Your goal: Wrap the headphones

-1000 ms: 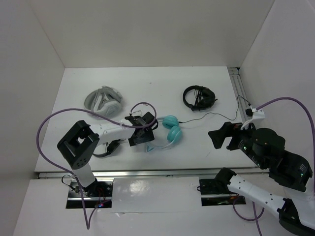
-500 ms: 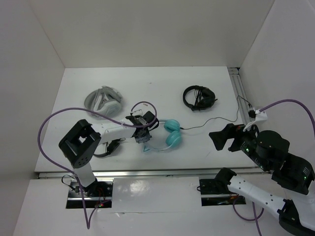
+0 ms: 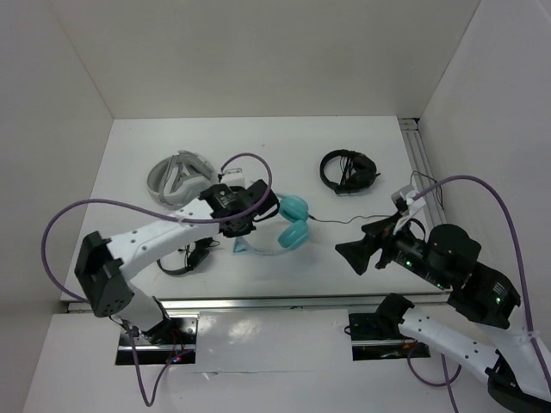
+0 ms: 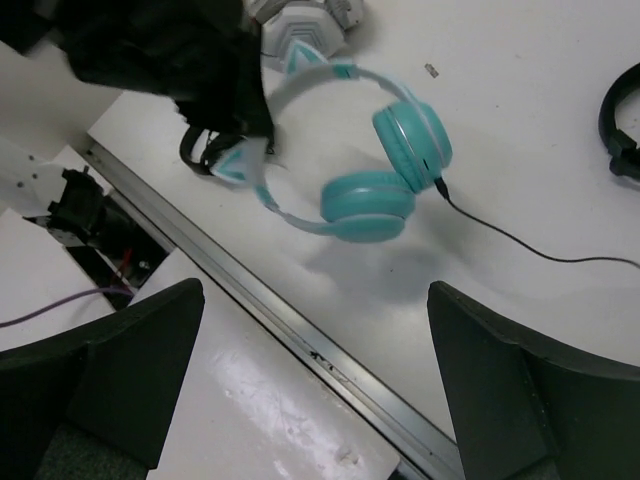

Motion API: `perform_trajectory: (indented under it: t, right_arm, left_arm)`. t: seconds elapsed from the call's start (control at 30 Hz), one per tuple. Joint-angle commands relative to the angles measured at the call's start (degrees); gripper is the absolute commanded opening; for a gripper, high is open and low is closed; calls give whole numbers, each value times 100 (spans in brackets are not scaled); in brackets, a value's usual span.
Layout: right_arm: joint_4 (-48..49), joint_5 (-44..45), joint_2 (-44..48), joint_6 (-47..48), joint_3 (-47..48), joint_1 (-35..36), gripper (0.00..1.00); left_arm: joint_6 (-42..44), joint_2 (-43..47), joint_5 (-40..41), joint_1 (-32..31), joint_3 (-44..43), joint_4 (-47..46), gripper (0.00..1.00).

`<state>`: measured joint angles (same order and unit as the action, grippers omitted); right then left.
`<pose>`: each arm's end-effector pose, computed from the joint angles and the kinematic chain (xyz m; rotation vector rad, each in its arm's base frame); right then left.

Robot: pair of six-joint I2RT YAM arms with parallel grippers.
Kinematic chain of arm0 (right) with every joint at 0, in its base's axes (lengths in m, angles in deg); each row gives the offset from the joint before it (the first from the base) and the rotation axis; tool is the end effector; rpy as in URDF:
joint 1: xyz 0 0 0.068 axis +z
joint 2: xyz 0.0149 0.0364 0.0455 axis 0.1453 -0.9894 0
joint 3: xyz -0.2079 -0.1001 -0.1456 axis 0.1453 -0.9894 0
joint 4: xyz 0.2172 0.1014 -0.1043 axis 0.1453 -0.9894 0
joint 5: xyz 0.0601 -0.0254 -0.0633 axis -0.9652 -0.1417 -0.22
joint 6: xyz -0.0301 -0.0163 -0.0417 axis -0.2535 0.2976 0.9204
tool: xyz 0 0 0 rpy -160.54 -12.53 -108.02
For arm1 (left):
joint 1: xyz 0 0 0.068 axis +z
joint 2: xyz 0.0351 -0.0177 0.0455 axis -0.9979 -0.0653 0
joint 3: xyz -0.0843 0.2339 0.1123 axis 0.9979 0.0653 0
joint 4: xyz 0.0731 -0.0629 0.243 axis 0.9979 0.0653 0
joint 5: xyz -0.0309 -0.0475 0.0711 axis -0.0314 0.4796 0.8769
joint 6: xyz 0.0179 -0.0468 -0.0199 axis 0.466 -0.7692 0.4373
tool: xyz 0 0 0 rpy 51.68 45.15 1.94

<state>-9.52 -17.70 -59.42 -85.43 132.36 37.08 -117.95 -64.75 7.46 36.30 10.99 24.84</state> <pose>0.0401 0.0392 0.3916 -0.4332 1.8273 0.7443 0.2102 -0.2208 0.2729 -0.4885 2.4607 0.0328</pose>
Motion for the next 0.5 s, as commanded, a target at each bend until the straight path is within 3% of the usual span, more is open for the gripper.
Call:
perform_trajectory:
  t: [0.0,0.1,0.2,0.3,0.47]
  right_arm:
    - [714,-156,-508,534,127,-25,100]
    - [714,20,-1097,780,584,-25,100]
    - [714,-138,-1580,1287,979,-25,100]
    - [844,-524,-1740,1878,1200,-25,100]
    - [1723,-1113,-1608,1879,902,-25,100]
  left_arm:
    - [160,835,907,-76,-1050,1512,0]
    - [676,1328,1224,-24,-1649,2147,0]
    - [1563,1950,997,143,-1897,2149,0]
    - [2145,2347,601,626,-2204,2149,0]
    - [3210,2831,30,1479,-2565,2149,0]
